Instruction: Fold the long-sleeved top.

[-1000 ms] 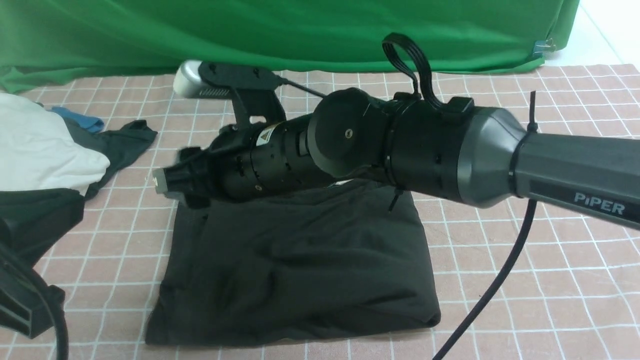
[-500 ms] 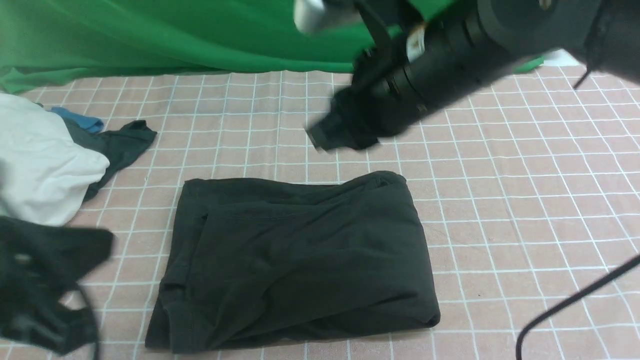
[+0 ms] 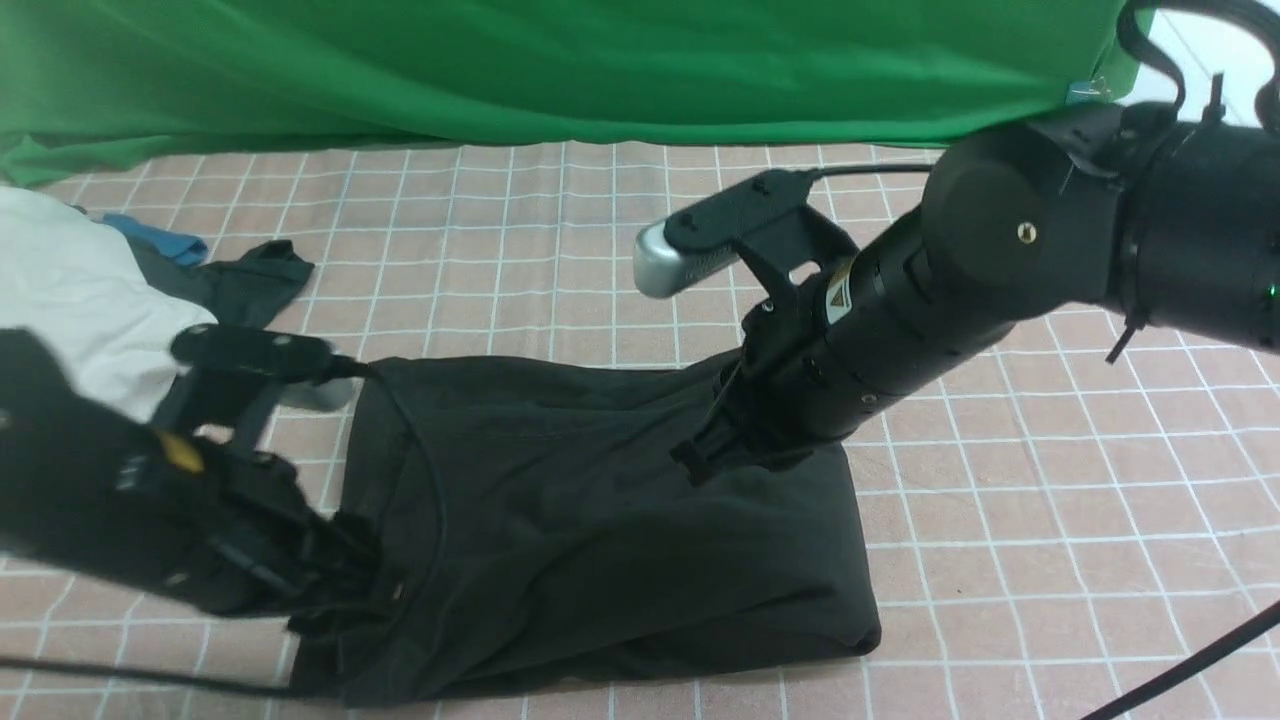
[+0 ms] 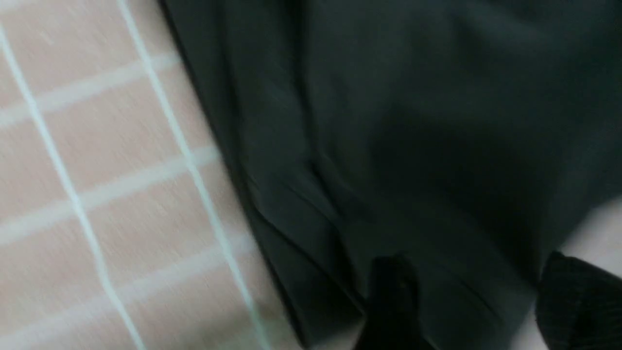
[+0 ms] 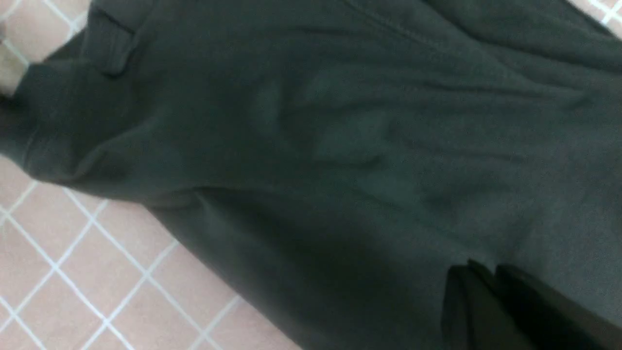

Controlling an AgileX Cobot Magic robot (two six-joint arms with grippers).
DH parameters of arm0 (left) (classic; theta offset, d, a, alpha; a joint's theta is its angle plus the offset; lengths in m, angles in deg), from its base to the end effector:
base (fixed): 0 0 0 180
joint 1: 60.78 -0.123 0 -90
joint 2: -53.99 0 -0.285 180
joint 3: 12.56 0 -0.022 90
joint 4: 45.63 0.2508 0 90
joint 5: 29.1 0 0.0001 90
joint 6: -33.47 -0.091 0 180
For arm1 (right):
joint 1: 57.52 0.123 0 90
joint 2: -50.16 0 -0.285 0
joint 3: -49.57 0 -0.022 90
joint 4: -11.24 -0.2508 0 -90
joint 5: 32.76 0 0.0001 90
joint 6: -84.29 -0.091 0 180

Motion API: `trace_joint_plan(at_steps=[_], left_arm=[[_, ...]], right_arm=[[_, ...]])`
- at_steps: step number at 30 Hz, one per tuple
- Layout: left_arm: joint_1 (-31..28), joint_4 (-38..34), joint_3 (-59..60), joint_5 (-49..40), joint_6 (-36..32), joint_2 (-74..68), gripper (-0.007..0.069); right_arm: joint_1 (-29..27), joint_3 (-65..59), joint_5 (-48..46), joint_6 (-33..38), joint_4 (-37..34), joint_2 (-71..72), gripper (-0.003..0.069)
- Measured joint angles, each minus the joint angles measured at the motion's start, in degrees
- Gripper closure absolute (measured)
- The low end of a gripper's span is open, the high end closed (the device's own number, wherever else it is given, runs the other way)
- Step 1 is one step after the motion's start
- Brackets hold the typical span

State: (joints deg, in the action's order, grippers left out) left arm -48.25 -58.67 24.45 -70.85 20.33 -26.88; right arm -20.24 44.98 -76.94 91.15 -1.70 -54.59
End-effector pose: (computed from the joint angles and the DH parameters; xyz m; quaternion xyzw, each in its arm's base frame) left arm 0.2109 -0.0609 0.2226 0.1490 0.9690 -0.0885 0.1762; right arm 0.2759 0.2279 0.2563 -0.3072 0.9191 0.1513 0.1947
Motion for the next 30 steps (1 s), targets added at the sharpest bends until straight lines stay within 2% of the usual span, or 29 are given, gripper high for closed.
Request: trace_joint_plan(at_steps=[4, 11, 18, 20, 22, 23, 25, 30], left_arm=[[0.0, 2.3, 0.0, 4.2, -1.2, -6.4, 0.0157], [0.0, 2.7, 0.0, 6.2, -4.2, -13.2, 0.0176], [0.0, 0.8, -0.1, 6.3, -4.5, -14.4, 0.034], [0.0, 0.8, -0.5, 5.3, -4.5, -14.2, 0.0443], [0.0, 0.8, -1.1, 4.5, -4.5, -14.0, 0.0479], [0.0, 0.9, -1.9, 3.3, -4.5, -13.5, 0.0531], [0.0, 1.1, -3.0, 1.9, -4.5, -12.2, 0.0573], [0.0, 1.8, -3.7, 1.2, -5.0, -8.5, 0.0578]], right_arm=[[0.0, 0.0, 0.4, 0.1, -0.1, 0.0, 0.058], [0.0, 0.0, 0.9, 0.2, -0.2, 0.0, 0.0572], [0.0, 0.0, 1.5, 0.6, -0.2, 0.0, 0.0566], [0.0, 0.0, 1.8, 0.7, -0.2, 0.0, 0.0566], [0.0, 0.0, 1.9, 0.7, -0.2, 0.0, 0.0564], [0.0, 0.0, 2.0, 0.7, -0.2, 0.0, 0.0561], [0.0, 0.0, 2.1, 0.7, -0.2, 0.0, 0.0559], [0.0, 0.0, 2.9, 0.9, -0.2, 0.0, 0.0555]])
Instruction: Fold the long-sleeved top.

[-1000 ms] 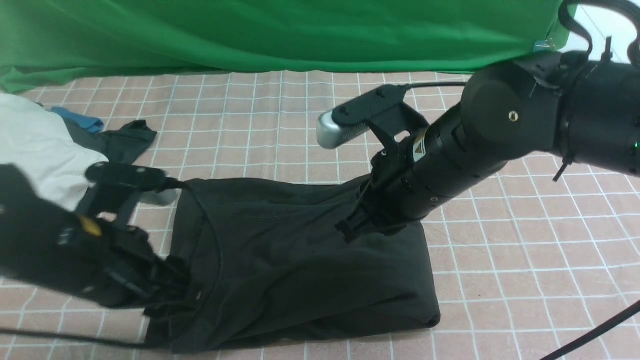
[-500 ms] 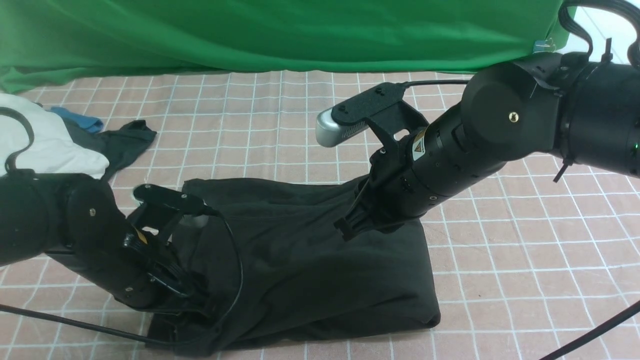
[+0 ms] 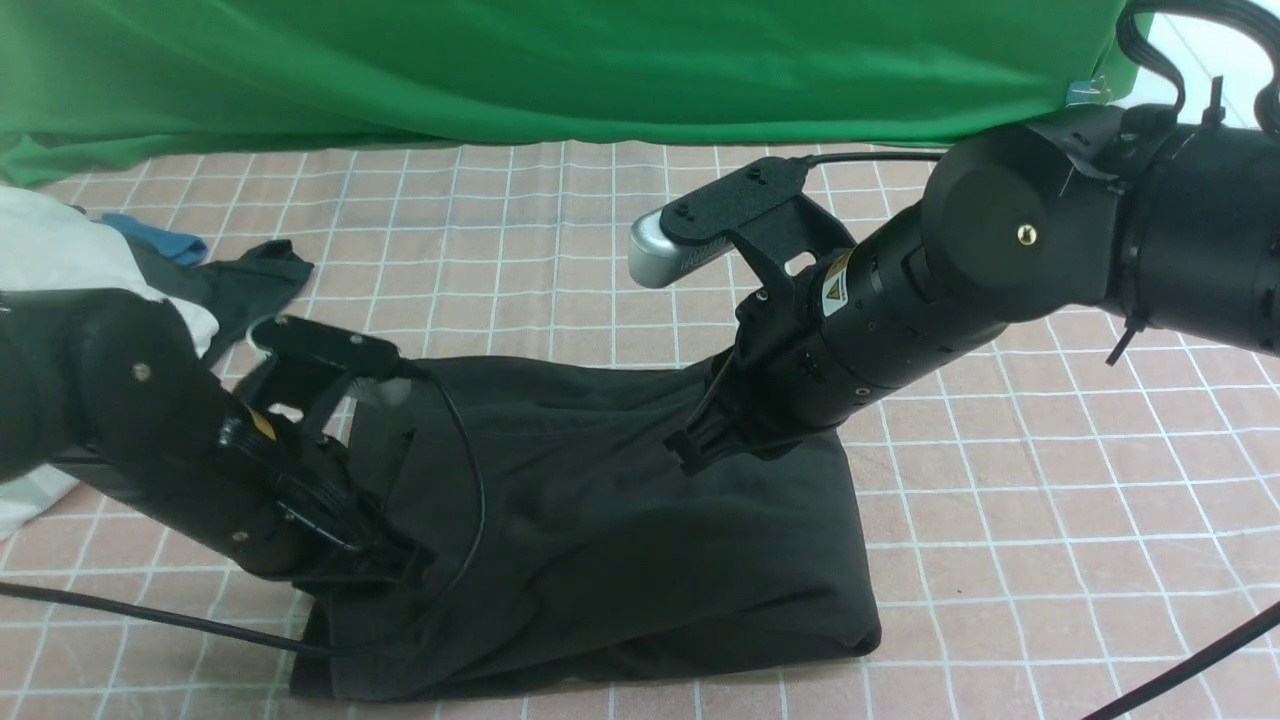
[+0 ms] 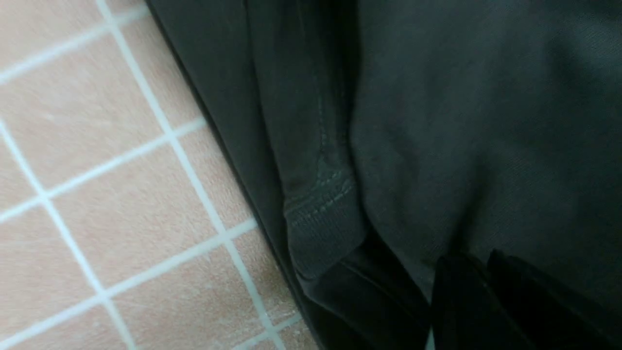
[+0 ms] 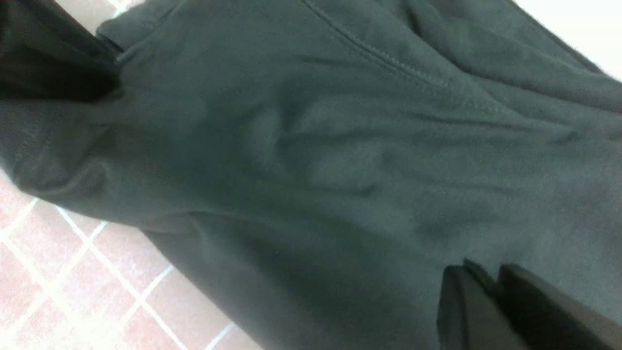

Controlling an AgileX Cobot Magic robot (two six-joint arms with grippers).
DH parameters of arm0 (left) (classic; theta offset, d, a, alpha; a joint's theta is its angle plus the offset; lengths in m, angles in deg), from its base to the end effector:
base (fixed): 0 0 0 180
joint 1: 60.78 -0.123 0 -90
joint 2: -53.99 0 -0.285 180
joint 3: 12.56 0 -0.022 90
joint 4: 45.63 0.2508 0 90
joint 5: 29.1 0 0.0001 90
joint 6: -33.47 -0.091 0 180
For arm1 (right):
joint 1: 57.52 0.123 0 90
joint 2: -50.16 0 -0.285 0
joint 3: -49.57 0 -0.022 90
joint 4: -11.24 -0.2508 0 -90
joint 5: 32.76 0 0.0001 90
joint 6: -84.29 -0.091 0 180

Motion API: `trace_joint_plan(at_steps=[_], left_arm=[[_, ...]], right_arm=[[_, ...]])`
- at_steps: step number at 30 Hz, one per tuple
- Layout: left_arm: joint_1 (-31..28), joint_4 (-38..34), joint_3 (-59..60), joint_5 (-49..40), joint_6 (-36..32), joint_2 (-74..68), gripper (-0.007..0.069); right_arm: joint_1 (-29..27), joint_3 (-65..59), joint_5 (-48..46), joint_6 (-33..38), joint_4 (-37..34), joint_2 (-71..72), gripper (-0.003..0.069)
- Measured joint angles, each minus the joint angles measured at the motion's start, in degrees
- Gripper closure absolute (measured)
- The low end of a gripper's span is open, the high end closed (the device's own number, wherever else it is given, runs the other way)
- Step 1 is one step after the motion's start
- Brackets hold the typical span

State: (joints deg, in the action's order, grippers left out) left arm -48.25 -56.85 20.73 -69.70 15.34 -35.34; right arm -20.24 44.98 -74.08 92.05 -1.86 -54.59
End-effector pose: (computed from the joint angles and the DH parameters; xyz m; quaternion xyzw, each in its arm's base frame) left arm 0.2382 -0.0648 0.2051 0.1984 0.9665 -0.0666 0.1486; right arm 0.2794 0.2298 0.2584 -0.3092 0.9122 0.1555 0.2192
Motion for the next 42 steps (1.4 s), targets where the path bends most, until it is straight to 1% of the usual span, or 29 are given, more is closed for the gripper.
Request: trace_joint_plan(at_steps=[6, 11, 14, 16, 17, 18, 20, 21, 22, 23, 24, 25, 28, 31, 34, 37, 38, 39, 40, 41, 42], left_arm=[[0.0, 5.6, 0.0, 2.7, 0.2, 1.7, 0.0578], [0.0, 7.4, -0.1, 6.0, 0.5, -0.8, 0.0574], [0.0, 10.3, -0.1, 7.5, 0.5, -2.9, 0.0558], [0.0, 11.2, -0.1, 8.1, 0.6, -4.3, 0.0527], [0.0, 11.2, -0.1, 8.4, 0.6, -5.3, 0.0495], [0.0, 11.2, -0.1, 8.5, 0.6, -5.5, 0.049], [0.0, 10.8, -0.1, 9.2, 0.6, -7.0, 0.0419], [0.0, 10.8, -0.1, 9.4, 0.6, -7.3, 0.0412], [0.0, 11.2, -0.1, 9.7, 0.6, -8.3, 0.0361], [0.0, 11.9, -0.1, 9.8, 0.6, -9.0, 0.0331], [0.0, 12.0, -0.1, 9.8, 0.6, -9.3, 0.0326], [0.0, 12.2, -0.1, 9.9, 0.6, -10.1, 0.0283], [-0.1, 11.2, -0.1, 10.3, 0.6, -10.7, 0.023], [-0.1, 11.2, -0.2, 10.5, 0.6, -10.8, 0.0211], [-0.1, 11.2, -0.2, 10.5, 0.6, -10.8, 0.0213], [-0.1, 9.9, -0.2, 10.4, 0.6, -10.8, 0.0257], [-0.1, 8.8, -0.2, 10.2, 0.6, -10.8, 0.0313], [-0.1, 7.9, -0.2, 10.1, 0.6, -10.8, 0.0353], [-0.1, 7.8, -0.2, 10.1, 0.6, -10.8, 0.0364], [-0.1, 6.9, -0.3, 9.9, 0.2, -10.8, 0.0447], [-0.1, 6.6, -0.3, 9.9, 0.0, -10.8, 0.0483]], right_arm=[[0.0, 0.0, 1.4, 0.0, 0.0, 0.0, 0.0554], [0.0, 0.0, 1.8, 0.0, 0.0, 0.0, 0.0554], [0.0, 0.0, 1.5, 0.0, 0.0, 0.0, 0.0554], [0.0, 0.0, 1.1, 0.0, 0.0, 0.0, 0.0554], [0.0, 0.0, 0.9, 0.0, 0.0, 0.0, 0.0554], [0.0, 0.0, 0.9, 0.0, 0.0, 0.0, 0.0554], [0.0, 0.0, 0.9, 0.0, 0.0, 0.0, 0.0554], [0.0, 0.0, 0.9, 0.0, 0.0, 0.0, 0.0554], [0.0, 0.0, 0.6, 0.0, 0.0, 0.0, 0.0554], [0.0, 0.0, 0.4, 0.0, 0.0, 0.0, 0.0554], [0.0, 0.0, 0.2, 0.0, -0.1, 0.0, 0.0554], [0.0, 0.0, -0.3, 0.0, -0.1, 0.0, 0.0554], [0.0, 0.0, -0.6, 0.1, -0.2, 0.0, 0.0554], [0.0, 0.0, -0.6, 0.1, -0.2, 0.0, 0.0554], [0.0, 0.0, -0.6, 0.1, -0.2, 0.0, 0.0553], [0.0, 0.0, -0.6, 0.1, -0.2, 0.0, 0.0553], [0.0, 0.0, -0.6, 0.1, -0.2, 0.0, 0.0553], [0.0, 0.0, -0.6, 0.1, -0.3, 0.0, 0.0553], [0.0, 0.0, -0.6, 0.1, -0.3, 0.0, 0.0553], [0.0, 0.0, -0.6, 0.1, -0.3, 0.0, 0.0553], [0.0, 0.0, -0.6, 0.2, -0.3, 0.0, 0.0553]])
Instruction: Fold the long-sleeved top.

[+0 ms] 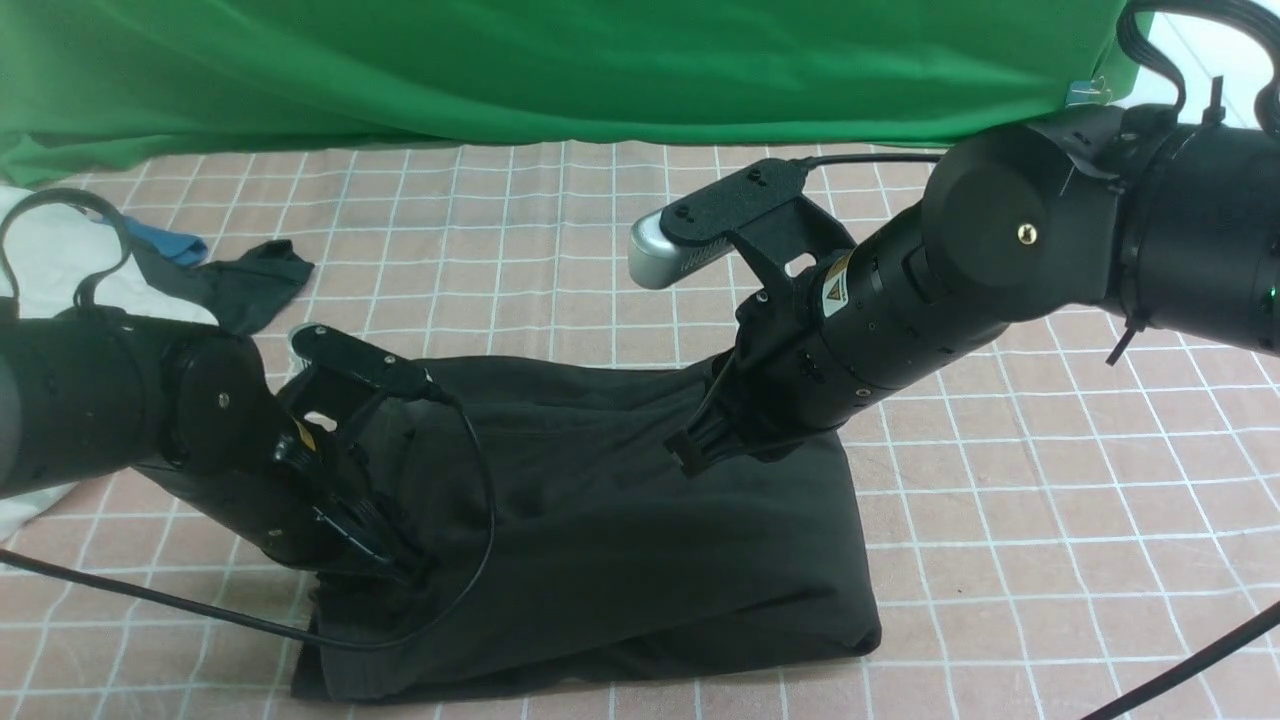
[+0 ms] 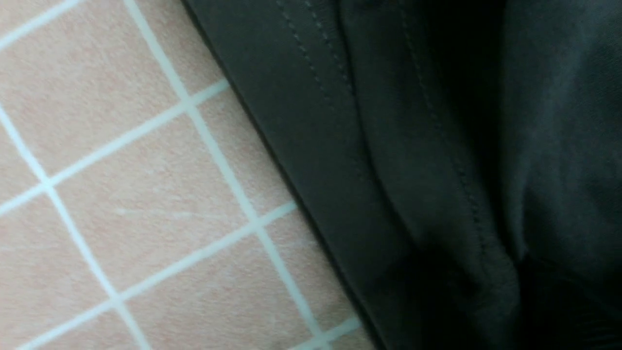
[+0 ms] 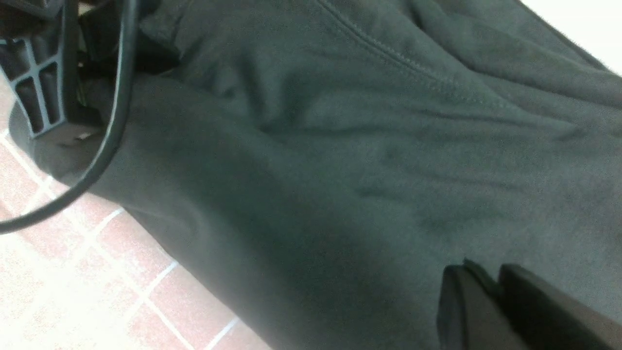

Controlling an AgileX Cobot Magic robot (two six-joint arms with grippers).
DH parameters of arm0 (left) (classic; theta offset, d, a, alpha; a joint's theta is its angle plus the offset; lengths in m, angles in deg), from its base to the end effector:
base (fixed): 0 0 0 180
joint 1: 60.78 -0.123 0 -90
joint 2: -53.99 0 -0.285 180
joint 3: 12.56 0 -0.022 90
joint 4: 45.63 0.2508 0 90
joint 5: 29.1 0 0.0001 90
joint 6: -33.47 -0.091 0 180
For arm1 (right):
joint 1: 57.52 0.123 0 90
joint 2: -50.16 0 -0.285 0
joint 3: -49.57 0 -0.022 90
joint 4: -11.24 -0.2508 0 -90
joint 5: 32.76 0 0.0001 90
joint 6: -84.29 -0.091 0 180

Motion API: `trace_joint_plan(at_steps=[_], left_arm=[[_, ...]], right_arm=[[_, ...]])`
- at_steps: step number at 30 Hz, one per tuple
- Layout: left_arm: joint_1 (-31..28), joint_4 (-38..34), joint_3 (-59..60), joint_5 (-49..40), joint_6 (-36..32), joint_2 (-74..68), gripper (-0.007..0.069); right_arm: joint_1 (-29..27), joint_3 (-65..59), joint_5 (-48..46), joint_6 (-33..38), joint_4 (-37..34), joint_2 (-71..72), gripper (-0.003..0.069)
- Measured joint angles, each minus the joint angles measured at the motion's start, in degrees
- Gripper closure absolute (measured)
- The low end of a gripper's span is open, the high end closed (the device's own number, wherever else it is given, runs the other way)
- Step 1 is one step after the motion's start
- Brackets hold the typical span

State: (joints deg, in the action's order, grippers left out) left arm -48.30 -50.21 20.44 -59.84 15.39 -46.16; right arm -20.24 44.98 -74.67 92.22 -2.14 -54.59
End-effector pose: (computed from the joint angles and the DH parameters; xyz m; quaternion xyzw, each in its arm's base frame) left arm 0.2662 -0.0627 0.1607 0.2307 0.9626 -0.0182 0.1411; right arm 0.2785 0.2297 0.2580 -0.3101 0.9130 0.1562 0.2140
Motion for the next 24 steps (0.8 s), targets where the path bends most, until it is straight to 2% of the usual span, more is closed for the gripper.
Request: trace_joint_plan(at_steps=[1, 3, 9, 15, 24], left_arm=[[0.0, -0.5, -0.1, -0.4, -1.0, 0.0, 0.055], [0.0, -0.8, -0.6, -1.4, -1.4, 0.0, 0.0572], [0.0, 0.1, -6.1, -8.6, -1.3, 0.4, 0.0573], [0.0, 6.2, -14.6, -15.1, -0.9, 1.7, 0.0573], [-0.1, 10.9, -16.0, -14.0, -1.1, 0.2, 0.0572]], right_arm=[[0.0, 0.0, 0.0, 0.3, 0.0, 0.0, 0.0553], [0.0, 0.0, 0.0, 0.9, 0.0, 0.0, 0.0553], [-0.2, 0.0, 0.0, 1.3, 1.0, 0.0, 0.0549], [-2.0, 0.0, -3.0, 1.3, 2.1, 0.0, 0.0544], [-2.2, 0.0, -6.5, 1.3, 2.9, 0.0, 0.0531]])
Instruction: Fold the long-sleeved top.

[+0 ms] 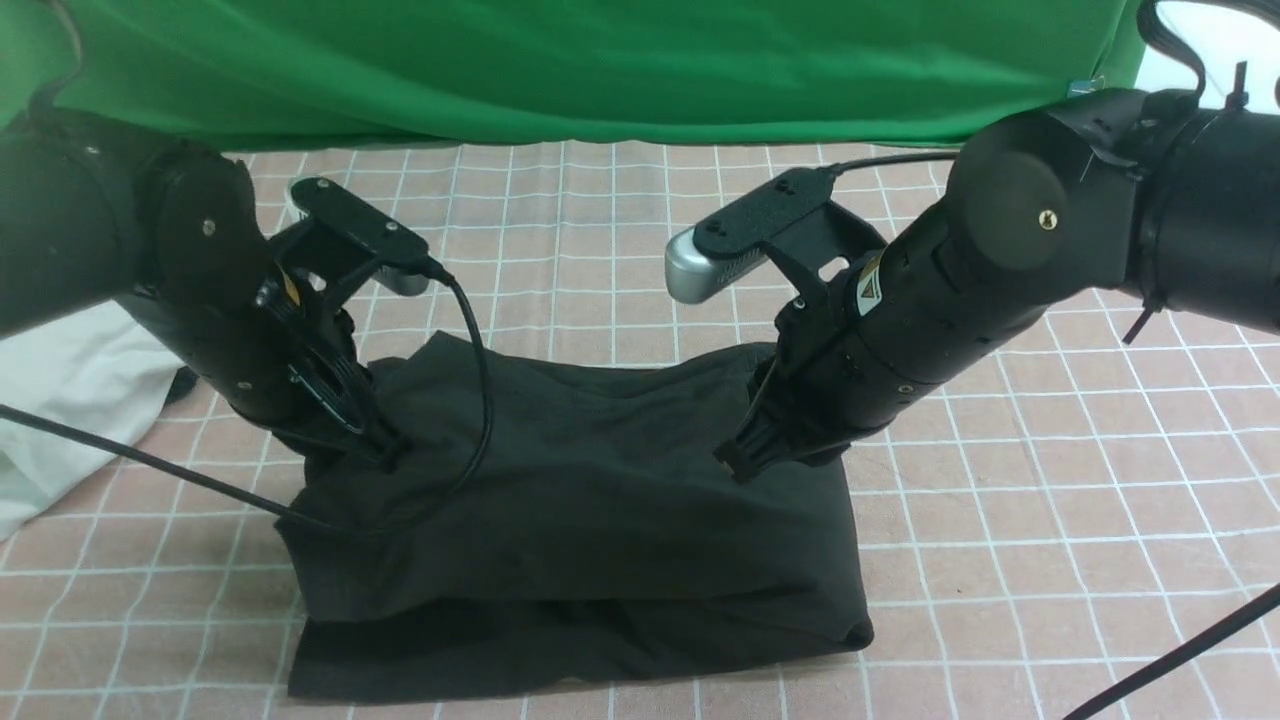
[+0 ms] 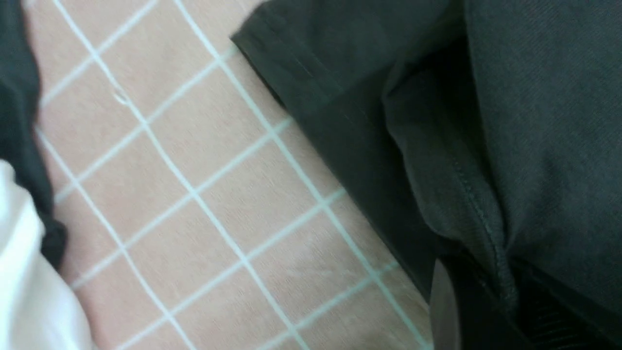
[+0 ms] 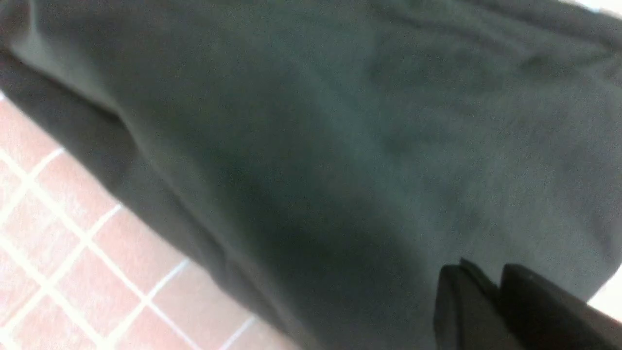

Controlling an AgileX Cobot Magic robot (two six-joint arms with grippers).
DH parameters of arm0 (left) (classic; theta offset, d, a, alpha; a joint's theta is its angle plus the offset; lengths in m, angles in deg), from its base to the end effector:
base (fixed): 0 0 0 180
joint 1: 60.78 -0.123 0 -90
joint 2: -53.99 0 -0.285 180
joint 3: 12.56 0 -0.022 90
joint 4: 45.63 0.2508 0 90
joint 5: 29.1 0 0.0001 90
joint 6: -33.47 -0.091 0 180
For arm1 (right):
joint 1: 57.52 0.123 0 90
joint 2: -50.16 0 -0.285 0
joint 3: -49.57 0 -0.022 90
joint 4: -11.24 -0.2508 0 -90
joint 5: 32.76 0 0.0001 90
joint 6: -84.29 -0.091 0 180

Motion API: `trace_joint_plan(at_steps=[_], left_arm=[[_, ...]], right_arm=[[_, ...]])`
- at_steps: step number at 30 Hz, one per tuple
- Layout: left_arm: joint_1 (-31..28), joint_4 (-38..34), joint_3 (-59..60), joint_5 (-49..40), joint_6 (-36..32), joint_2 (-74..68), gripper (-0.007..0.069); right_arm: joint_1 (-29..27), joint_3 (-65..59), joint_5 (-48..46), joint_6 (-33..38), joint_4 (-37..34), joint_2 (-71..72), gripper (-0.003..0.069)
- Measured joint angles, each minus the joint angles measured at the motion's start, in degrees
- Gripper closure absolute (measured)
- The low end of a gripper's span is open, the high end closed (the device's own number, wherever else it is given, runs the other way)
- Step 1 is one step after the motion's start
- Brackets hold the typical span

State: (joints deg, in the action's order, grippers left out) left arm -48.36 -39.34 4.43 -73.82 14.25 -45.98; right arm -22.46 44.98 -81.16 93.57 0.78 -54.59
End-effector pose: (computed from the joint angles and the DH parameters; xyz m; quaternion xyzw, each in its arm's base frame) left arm 0.3058 -0.0601 0.2235 0.2998 0.9396 0.0537 0.1560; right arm 0.2804 0.2119 0.2531 -0.3259 0.9223 0.1195 0.1699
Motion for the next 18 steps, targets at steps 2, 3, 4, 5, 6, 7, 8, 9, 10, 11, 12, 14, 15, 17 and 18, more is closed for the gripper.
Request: trace_joint_plan(at_steps=[2, 3, 4, 5, 6, 7, 8, 9, 10, 11, 12, 14, 15, 17, 18], left_arm=[[-0.4, 0.1, 0.0, 0.8, -0.1, -1.5, 0.0564], [-0.7, 0.2, 0.0, 0.9, -0.1, -2.5, 0.0547], [-1.0, 0.2, 0.0, 1.0, -0.1, -3.4, 0.0533], [-1.2, 0.2, 0.0, 1.1, -0.1, -4.2, 0.0515], [-1.4, 0.2, 0.0, 1.1, -0.1, -4.8, 0.0498], [-1.9, 0.2, 0.0, 1.0, 0.1, -6.0, 0.0447], [-2.2, 0.1, 0.0, 1.0, 0.5, -6.5, 0.0405], [-2.5, -0.1, 0.0, 0.4, 1.4, -7.0, 0.0358], [-2.8, -0.1, 0.0, -0.1, 2.4, -7.1, 0.0309], [-2.9, -0.1, 0.0, -0.3, 2.8, -7.1, 0.029], [-3.0, -0.1, 0.0, -1.4, 4.6, -6.7, 0.0216], [-3.0, -0.2, 0.0, -2.3, 5.8, -5.1, 0.0146], [-3.0, -0.4, 0.0, -2.3, 6.1, -3.6, 0.0125], [-3.0, -1.6, 0.0, -2.0, 6.1, -0.5, 0.0116], [-2.8, -3.0, 0.0, -1.2, 6.1, 2.2, 0.0123]], right_arm=[[0.0, 0.0, -1.2, -0.2, 0.0, 0.0, 0.053], [0.0, 0.0, -2.0, -0.7, 0.0, 0.0, 0.0528], [0.1, 0.0, -2.5, -1.1, 0.0, 0.0, 0.0527], [0.2, 0.0, -2.8, -1.7, 0.0, 0.0, 0.0526], [0.3, 0.0, -2.8, -1.9, 0.0, 0.0, 0.0525], [0.9, -0.4, -2.8, -2.4, -0.3, 0.0, 0.0524], [1.3, -0.7, -2.6, -2.5, -0.5, 0.0, 0.0523], [1.8, -1.6, -1.9, -2.6, -1.1, 0.1, 0.0523], [2.2, -2.6, -1.0, -2.7, -1.6, 0.1, 0.0523], [2.3, -2.9, -1.0, -2.7, -1.7, 0.1, 0.0523], [2.7, -5.3, 0.8, -3.2, -2.4, 0.1, 0.0523], [2.8, -7.6, 1.8, -3.6, -2.6, 0.1, 0.0523], [2.8, -9.2, 2.3, -3.7, -2.6, 0.1, 0.0523], [2.8, -11.2, 2.8, -3.7, -2.6, 0.1, 0.0523], [2.8, -12.6, 3.4, -3.7, -2.7, 0.1, 0.0523]])
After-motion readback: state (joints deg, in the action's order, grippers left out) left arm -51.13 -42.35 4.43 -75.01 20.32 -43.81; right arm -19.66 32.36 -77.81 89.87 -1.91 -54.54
